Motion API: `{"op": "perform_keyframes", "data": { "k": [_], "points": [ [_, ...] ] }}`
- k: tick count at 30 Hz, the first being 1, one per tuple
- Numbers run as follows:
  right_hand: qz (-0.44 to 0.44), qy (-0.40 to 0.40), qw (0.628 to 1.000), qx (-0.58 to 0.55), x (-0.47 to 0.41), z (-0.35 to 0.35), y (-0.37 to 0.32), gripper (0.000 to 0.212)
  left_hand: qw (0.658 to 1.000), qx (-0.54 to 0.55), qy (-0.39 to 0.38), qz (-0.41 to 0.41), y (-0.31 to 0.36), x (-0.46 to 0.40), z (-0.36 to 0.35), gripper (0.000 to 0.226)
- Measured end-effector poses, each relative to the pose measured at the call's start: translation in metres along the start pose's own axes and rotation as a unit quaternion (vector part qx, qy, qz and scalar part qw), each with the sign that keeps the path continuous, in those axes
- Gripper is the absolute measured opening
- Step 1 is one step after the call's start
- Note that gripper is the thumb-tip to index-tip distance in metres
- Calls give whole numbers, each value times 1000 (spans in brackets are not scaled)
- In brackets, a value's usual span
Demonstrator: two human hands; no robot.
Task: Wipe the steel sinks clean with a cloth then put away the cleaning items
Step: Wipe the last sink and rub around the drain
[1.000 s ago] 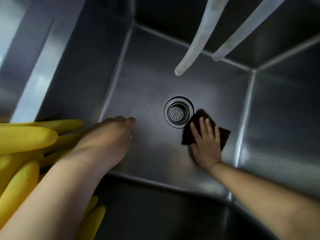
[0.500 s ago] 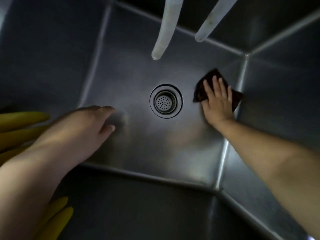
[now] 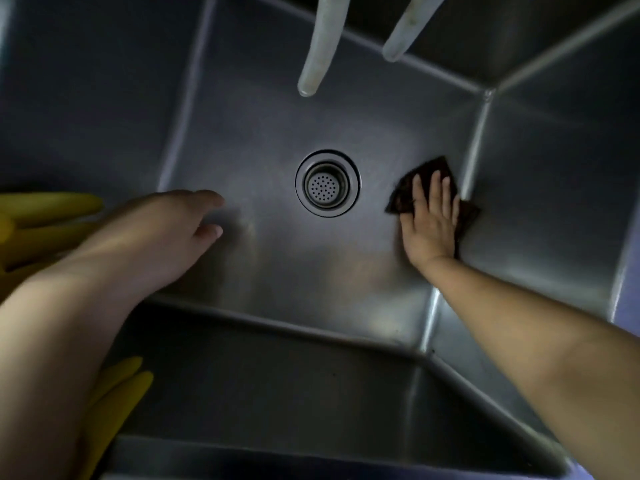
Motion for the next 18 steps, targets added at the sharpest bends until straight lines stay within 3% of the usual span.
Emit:
{"op": "perform_keyframes", "data": {
  "k": [6,11,18],
  "points": [
    [17,-165,986,16,98,-8,-39,71,999,11,-41,25,-1,1,-6,40],
    [120,-267,954,67,119,7,-62,79,1000,11,-18,15,5,9,-1,35],
    [178,-406,886,-135,133,29,-102,50,997,-50,22,-49,29,25,31,36]
  ]
}}
Point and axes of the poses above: each hand's wrist, its own x-axis away from the middle knuckle, its own z-axis out of the back of the hand, y = z × x, the point moved 2 cm from there along -x, towards the middle knuckle, and after that the axes turned 11 degrees about z, right-handed, at the moved point
